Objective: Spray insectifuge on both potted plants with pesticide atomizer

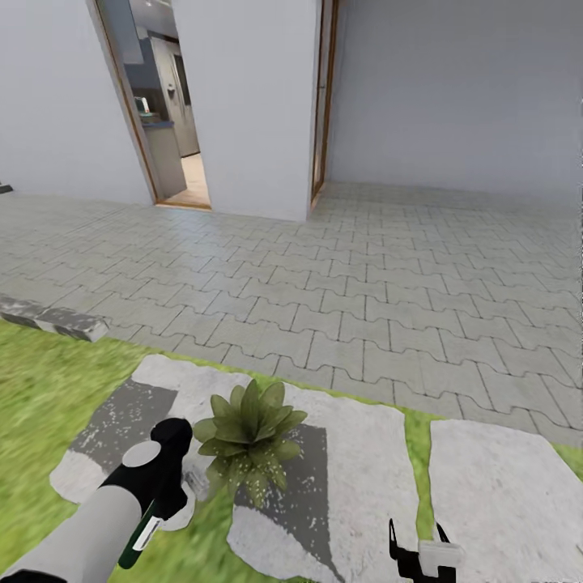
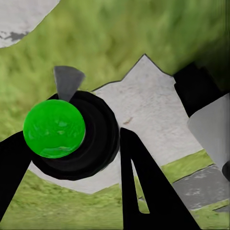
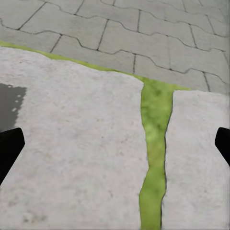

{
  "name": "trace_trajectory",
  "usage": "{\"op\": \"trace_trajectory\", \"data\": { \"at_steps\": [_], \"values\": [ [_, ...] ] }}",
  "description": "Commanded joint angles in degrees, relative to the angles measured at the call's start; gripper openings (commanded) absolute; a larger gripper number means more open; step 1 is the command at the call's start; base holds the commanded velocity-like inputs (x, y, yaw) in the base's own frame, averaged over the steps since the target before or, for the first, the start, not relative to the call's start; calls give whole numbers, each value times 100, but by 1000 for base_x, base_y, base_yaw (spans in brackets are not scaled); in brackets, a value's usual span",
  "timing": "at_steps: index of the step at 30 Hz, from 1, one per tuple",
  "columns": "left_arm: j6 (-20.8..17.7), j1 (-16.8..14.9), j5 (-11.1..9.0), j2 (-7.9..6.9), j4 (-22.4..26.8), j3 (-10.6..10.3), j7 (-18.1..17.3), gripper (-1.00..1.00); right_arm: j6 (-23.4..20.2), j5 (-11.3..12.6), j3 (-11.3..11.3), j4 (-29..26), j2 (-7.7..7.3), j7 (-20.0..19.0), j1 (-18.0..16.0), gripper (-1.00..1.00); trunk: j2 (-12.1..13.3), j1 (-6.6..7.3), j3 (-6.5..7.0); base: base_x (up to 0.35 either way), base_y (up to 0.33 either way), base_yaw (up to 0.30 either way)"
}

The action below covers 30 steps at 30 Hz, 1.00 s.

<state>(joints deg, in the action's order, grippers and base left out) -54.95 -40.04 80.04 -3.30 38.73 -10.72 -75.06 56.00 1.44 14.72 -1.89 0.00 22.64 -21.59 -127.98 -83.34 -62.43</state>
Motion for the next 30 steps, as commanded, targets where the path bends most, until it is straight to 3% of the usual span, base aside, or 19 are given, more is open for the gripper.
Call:
{"op": "trace_trajectory", "data": {
  "at_steps": [1,30],
  "values": [
    [-46,10,39,2,-35,-27,-59,-100,8,14,48,3,0,39,-3,100,-2,1,-5,-3,6,-27],
    [-51,31,31,-13,-43,6,-54,-100,8,14,48,-3,0,39,-3,100,-2,1,-5,-15,24,-1]
  ]
}}
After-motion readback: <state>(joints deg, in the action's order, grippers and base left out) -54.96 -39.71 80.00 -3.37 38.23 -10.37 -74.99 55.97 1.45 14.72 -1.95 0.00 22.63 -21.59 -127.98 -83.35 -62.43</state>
